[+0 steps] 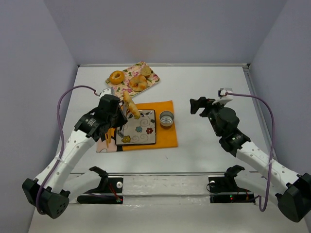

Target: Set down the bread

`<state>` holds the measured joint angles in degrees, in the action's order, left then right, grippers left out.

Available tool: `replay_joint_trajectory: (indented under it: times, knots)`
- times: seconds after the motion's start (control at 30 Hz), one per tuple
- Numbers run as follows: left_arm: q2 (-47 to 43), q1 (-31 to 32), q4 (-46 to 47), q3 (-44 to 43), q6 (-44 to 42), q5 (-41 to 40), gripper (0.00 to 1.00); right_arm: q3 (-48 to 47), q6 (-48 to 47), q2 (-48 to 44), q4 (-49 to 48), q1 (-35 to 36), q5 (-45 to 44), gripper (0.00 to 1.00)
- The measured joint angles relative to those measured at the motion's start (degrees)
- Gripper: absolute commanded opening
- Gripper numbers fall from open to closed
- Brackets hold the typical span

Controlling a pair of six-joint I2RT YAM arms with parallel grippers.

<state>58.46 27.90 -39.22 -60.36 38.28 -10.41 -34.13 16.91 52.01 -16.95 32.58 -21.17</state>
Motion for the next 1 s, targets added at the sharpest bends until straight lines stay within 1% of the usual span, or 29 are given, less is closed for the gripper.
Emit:
replay_joint_trajectory:
  times: [0.07,0.2,0.27,0.33,0.37,0.43,0.47,0.57,0.77,0.83,0.93,1.0]
  knots:
    - [-1.73,1.66,-2.45,1.64,1.81,0.55,0.23,0.24,0.02,-0.07,-0.15,0.00,0.02,1.00]
    - [-1.99,3.43,-5.79,4.04,3.78,1.97,0.27,0.26,0.04,0.13,-0.17,0.00,0.11,0.99]
    - [-1.99,4.09,-6.99,5.01,4.26,2.58,0.35,0.26,0.04,0.22,-0.17,0.00,0.11,0.99]
    - [-1.99,4.74,-8.11,5.64,4.61,3.06,0.39,0.26,0.02,0.31,-0.17,0.00,0.09,1.00]
    - [-1.97,5.16,-8.72,5.64,4.96,3.04,0.47,0.26,0.02,0.37,-0.20,0.00,0.09,0.99]
    - [-2.08,5.57,-9.05,5.62,5.33,2.82,0.55,0.26,0.02,0.63,-0.20,0.00,0.11,0.99]
    - [-2.10,5.81,-9.46,5.60,5.68,2.78,0.62,0.26,0.02,0.79,-0.20,0.00,0.11,0.99]
    - [-2.45,5.92,-10.34,5.60,5.75,2.82,0.68,0.26,0.02,1.14,-0.20,0.00,0.17,0.99]
    - [-3.61,5.92,-10.99,4.98,5.73,2.73,0.67,0.26,0.00,1.27,-0.22,0.00,0.20,0.99]
    - [-3.78,5.92,-11.10,4.59,5.73,2.62,0.68,0.26,0.00,1.27,-0.22,0.00,0.22,0.99]
    - [-4.07,5.90,-11.28,3.43,5.70,2.25,0.72,0.26,0.00,1.36,-0.22,0.00,0.26,0.99]
    - [-4.70,5.90,-10.93,2.40,5.49,2.21,0.73,0.26,0.00,1.64,-0.24,0.00,0.48,0.99]
